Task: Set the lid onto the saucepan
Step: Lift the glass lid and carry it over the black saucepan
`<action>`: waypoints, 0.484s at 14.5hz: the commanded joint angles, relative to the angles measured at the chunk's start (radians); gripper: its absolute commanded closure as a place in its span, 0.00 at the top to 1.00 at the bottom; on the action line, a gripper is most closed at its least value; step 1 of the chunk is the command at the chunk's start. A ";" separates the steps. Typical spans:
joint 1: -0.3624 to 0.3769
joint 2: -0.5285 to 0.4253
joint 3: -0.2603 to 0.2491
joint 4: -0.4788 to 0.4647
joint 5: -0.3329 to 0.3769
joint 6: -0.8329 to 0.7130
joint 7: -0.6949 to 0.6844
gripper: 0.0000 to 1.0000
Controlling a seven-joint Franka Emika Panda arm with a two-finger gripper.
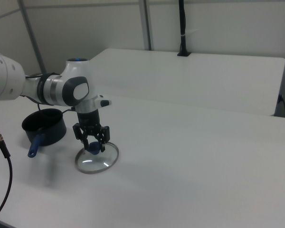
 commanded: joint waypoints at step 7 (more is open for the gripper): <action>0.004 -0.048 0.001 0.041 0.016 -0.108 0.089 0.52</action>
